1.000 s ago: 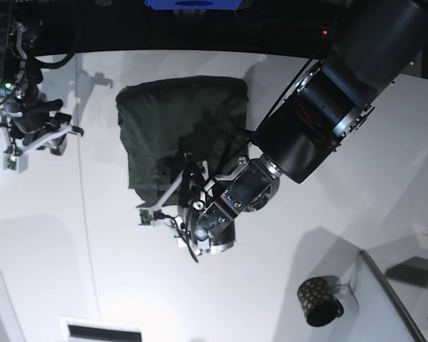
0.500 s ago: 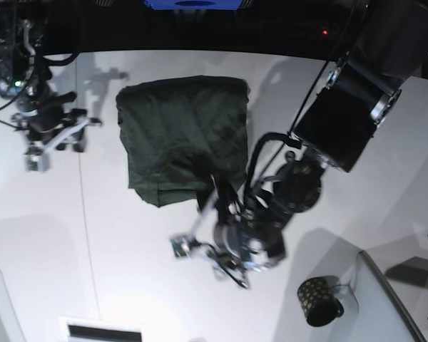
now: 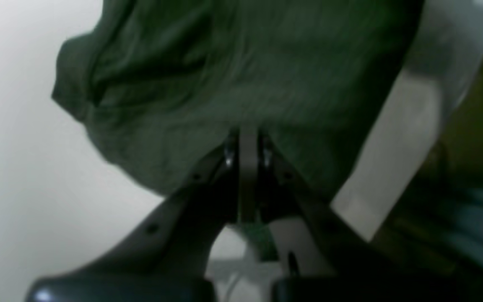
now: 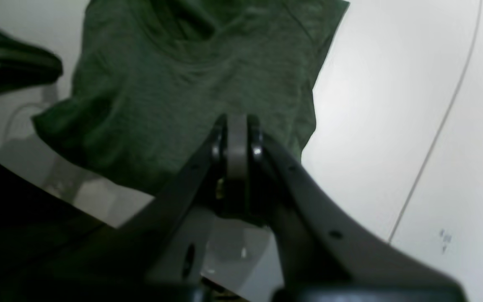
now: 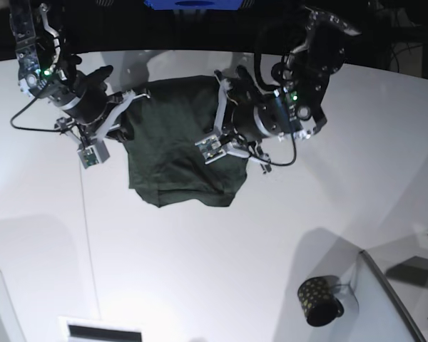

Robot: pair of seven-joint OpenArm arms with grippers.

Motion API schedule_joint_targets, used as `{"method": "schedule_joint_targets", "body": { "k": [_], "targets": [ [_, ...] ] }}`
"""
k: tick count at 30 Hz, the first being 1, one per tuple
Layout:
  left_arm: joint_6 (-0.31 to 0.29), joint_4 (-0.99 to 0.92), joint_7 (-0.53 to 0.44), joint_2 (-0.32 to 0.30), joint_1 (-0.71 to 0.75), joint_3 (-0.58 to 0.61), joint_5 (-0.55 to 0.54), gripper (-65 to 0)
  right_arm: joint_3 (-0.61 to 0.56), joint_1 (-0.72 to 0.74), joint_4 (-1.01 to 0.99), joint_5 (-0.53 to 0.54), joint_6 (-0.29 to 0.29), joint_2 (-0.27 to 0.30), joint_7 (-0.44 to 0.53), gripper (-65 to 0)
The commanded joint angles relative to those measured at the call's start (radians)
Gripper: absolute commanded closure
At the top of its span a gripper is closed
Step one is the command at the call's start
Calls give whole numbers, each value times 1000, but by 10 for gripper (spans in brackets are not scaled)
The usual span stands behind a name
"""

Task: Layout the t-shirt on the table in an organized manner, then fold the t-shirt properly
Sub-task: 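Pinch the bundle's edge with both grippers and straighten it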

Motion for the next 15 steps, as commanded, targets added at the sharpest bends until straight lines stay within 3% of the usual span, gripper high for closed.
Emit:
{"method": "schedule_joint_targets", "body": {
  "k": [1, 4, 15],
  "targets": [
    [5, -1, -37, 3, 23, -2, 5, 0, 0, 22, -9, 8, 21, 1, 17, -3],
    [5, -62, -89, -4, 45, 3, 8, 0, -6, 44, -91, 11, 41, -4, 21, -2],
    [5, -216, -97, -65, 40, 0, 9, 0, -26, 53, -252, 8, 60, -36, 71, -2]
  ]
}}
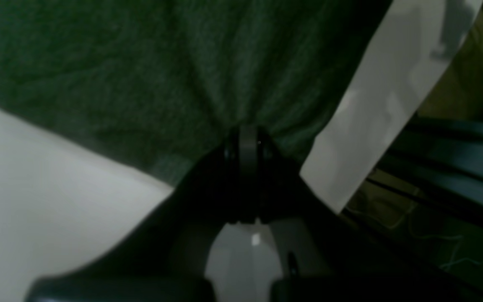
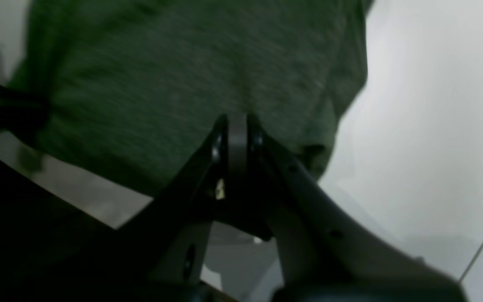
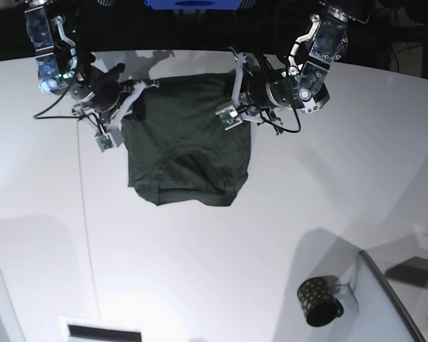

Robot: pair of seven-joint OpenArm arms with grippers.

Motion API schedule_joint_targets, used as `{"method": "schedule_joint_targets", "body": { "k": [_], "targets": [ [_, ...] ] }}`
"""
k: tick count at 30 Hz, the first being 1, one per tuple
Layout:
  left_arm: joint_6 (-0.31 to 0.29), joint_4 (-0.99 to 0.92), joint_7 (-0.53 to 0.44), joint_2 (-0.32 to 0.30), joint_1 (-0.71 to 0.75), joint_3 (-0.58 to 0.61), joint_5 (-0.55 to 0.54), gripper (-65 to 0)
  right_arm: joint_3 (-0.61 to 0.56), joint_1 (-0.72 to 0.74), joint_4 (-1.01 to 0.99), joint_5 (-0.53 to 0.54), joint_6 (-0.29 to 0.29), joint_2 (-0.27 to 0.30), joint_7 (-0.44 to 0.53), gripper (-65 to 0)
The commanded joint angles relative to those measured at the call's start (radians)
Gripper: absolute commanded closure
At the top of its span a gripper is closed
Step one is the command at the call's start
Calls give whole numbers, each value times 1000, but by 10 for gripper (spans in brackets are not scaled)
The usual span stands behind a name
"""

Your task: Layout the t-shirt on the table in an organized manner, then fold the t-shirt properly

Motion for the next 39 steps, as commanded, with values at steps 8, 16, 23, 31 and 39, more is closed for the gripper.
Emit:
{"method": "schedule_joint_targets", "body": {
  "k": [8, 16, 23, 31, 39],
  "targets": [
    [-2, 9, -8, -13, -13, -10, -2, 0, 2, 3, 8, 14, 9, -20, 17, -2],
    [-2, 12, -8, -15, -36, -2, -2, 0, 4, -1, -58, 14, 6, -27, 20, -2],
    [-2, 25, -6, -16, -28, -8, -2, 0, 4, -20, 11, 14, 6, -27, 22, -2],
    [-2, 216, -5, -79, 45, -56, -13, 0, 19, -80, 211, 14, 6, -21, 20, -2],
    [-2, 287, -293, -107, 308, -306, -4, 0, 64, -232, 439, -42, 12, 114, 37, -2]
  ]
}}
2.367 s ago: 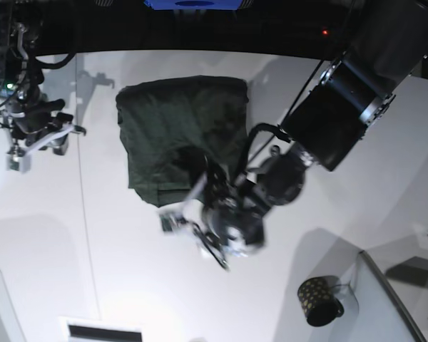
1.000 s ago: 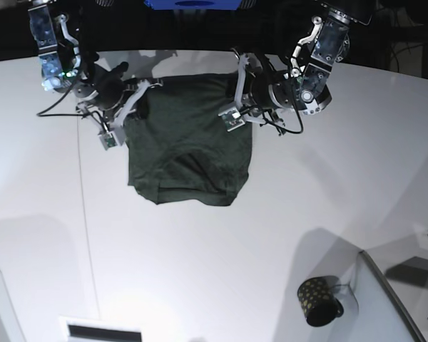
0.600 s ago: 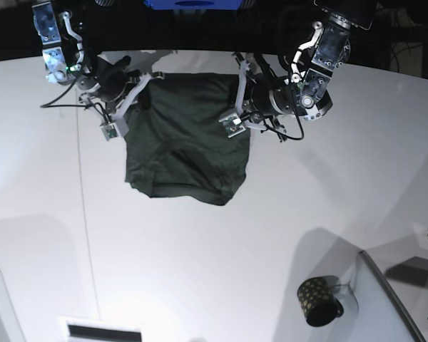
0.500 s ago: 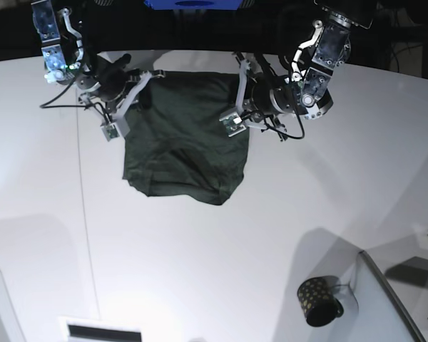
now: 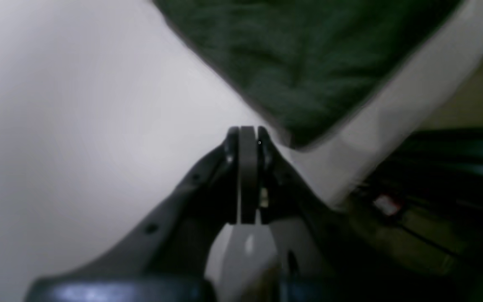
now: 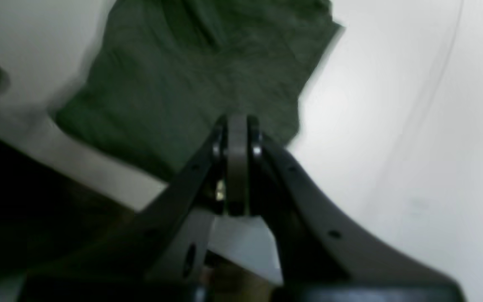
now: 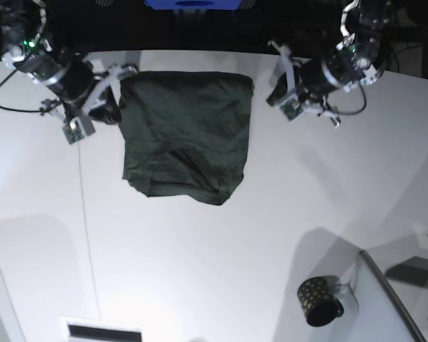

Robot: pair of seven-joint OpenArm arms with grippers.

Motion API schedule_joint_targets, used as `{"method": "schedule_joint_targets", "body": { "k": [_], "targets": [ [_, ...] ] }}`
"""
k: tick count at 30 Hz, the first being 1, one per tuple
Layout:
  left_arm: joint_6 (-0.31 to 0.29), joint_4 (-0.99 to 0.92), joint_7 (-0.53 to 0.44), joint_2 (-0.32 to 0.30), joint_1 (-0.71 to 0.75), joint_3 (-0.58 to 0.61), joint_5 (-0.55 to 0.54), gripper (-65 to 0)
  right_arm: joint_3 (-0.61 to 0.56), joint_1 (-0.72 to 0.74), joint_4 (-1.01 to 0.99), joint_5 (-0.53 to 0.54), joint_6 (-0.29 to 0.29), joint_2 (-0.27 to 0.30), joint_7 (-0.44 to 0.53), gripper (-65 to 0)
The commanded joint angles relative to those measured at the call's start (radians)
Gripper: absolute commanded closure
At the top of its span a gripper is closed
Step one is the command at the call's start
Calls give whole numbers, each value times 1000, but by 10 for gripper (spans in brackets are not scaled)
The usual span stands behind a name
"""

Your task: Layout the t-shirt on the table in an organized manner, then fold the t-shirt properly

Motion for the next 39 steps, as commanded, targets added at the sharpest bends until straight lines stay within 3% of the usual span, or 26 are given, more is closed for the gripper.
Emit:
{"method": "schedule_joint_targets", "body": {
  "k": [1, 4, 10, 16, 20, 22, 25, 28, 31, 34, 37, 39],
  "targets": [
    [-9, 15, -78, -18, 45, -12, -10, 0, -23, -31, 36, -7, 6, 31, 42, -2],
    [-9, 15, -227, -57, 164, -29, -10, 0, -46, -143, 57, -119, -26, 75, 65, -2],
    [-9, 7, -321, -68, 355, -92, -10, 0, -46, -368, 56, -284, -65, 75, 70, -2],
    [-9, -174, -329, -50, 375, -85, -9, 0, -128, -430, 23, -286, -63, 37, 64, -2],
    [-9, -289, -339, -8, 380, -85, -9, 0, -210, -428, -87, -286, -57, 42, 64, -2],
    [-9, -401, -402, 12, 374, -85, -7, 0, -279, -393, -195, -283, -57, 66, 65, -2],
    [-9, -636, -571, 44, 317, -87, 30, 0, -420, -284, -388, -171, -57, 106, 65, -2],
    [-9, -969, -757, 85, 200, -90, 151, 0, -507, -143, -650, -16, -57, 111, 67, -2],
    [115, -1395, -895, 93, 16, -87, 298, 0, -512, 0, -995, 125, -57, 26, 85, -2],
    [225, -1822, -988, 93, -197, -87, 487, 0, -515, 135, -1434, 139, -56, -96, 298, -2],
    [334, -1822, -1014, 93, -272, -96, 647, 0, -514, 236, -1835, 96, -63, -213, 720, -2],
    [400, -1822, -1014, 94, -272, -98, 670, 0, -511, 252, -1956, 81, -65, -253, 961, -2]
  ]
}}
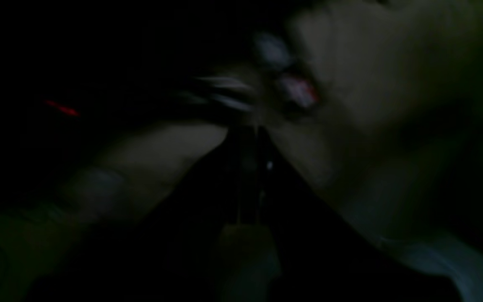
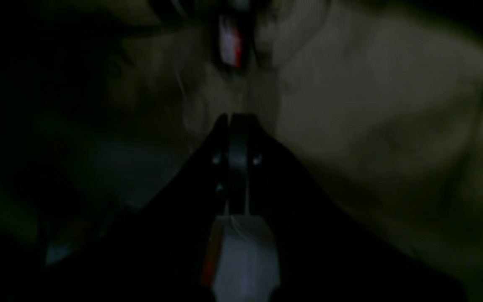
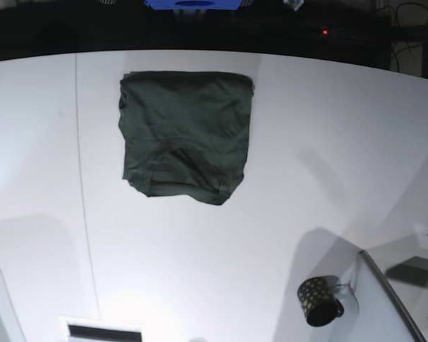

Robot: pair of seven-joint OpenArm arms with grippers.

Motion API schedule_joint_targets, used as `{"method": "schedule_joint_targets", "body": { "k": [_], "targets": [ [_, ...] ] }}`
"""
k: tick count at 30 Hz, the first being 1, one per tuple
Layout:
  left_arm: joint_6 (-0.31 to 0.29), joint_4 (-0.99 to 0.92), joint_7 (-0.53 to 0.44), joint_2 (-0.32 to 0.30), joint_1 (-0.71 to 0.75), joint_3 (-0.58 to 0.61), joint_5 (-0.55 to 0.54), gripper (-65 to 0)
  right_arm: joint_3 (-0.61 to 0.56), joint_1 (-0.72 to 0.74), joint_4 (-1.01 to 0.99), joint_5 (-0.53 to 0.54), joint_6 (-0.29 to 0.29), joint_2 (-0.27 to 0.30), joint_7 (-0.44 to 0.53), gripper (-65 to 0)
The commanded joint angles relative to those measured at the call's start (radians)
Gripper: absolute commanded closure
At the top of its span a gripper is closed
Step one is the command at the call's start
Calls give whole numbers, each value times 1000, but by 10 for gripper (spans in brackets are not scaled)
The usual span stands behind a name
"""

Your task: Layout the t-shirt on the table in an organized manner, then fold the t-shirt properly

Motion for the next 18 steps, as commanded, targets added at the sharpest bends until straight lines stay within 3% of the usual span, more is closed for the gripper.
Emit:
{"method": "schedule_joint_targets", "body": {
  "k": [1, 5, 18],
  "targets": [
    [15, -7, 9, -7, 40, 2, 2, 0, 3, -9, -10, 7, 3, 19, 69, -2],
    [70, 10, 9, -12, 43, 2, -84, 0, 4, -25, 3, 10, 3, 19, 108, -2],
    [76, 15, 9, -12, 31, 11, -109, 0, 3, -22, 88, 10, 3, 37, 108, -2]
  ]
}}
